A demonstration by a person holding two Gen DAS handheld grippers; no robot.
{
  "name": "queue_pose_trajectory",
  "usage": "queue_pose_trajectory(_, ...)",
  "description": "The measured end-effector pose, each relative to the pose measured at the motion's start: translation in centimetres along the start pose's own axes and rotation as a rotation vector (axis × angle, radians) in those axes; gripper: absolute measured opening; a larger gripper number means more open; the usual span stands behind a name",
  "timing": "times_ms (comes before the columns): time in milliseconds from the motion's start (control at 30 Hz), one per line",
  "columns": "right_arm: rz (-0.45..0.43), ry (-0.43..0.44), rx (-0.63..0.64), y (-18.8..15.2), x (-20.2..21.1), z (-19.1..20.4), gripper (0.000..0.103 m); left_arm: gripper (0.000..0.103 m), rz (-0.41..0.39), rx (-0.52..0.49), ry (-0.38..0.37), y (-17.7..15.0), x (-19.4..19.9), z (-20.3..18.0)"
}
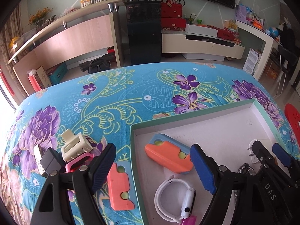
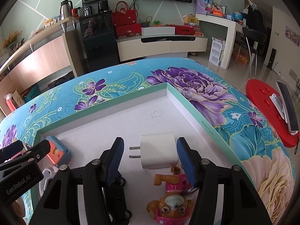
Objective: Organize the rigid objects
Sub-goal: 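Open both grippers to drop the toy phone and charger into the tray, then withdraw both grippers from the tray back toward the pile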
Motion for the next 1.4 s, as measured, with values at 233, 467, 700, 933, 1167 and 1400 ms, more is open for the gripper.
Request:
queue_pose_trajectory(233, -0.01, -0.01, -0.009, 0.1, 0.2, 0.2, 0.072, 0.1, -0.025, 0.06, 0.027, -0.1, 1.0, 1.9)
queue_pose_trajectory(467, -0.007, -0.004, -0.008, 0.3, 0.3, 0.8, 0.074, 0.103, -0.033, 0.125, 0.04, -0.8, 1.8, 4.1)
queue_pose_trajectory(700, -0.032, 0.069, -0.013, 0.6, 1.5, 2.0, 0.097, 0.103, -0.088, 0.173, 0.059, -1.0, 3.8, 6.2)
queue_pose_trajectory(933, -0.071, 0.11, 0.02, 0.8, 3.1, 4.2, 0.097, 0.103, -0.123, 0.223, 0.087, -1.5, 5.8, 9.0)
queue_pose_trajectory(1167, -0.099, 0.155, 0.096, 0.3, 4.6, 7.5, 0.097, 0.103, -0.139, 0.297, 0.166, -2.8, 7.9, 12.8)
queue_pose_trajectory(1400, -0.129, 0.237, 0.17, -0.7, 6.6, 11.3, 0.097, 0.103, -0.181, 0.391, 0.184, -4.2, 10.0, 16.3)
Point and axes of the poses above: each gripper's, at about its wrist camera, not at the fingertips, and x roughly against the way its jaws point, z to its left, y to its top, the point moved 4 cm from there along -x, roughly the way its jaws point, and after that the axes turned 15 degrees about -y, right-handed, at the moved point
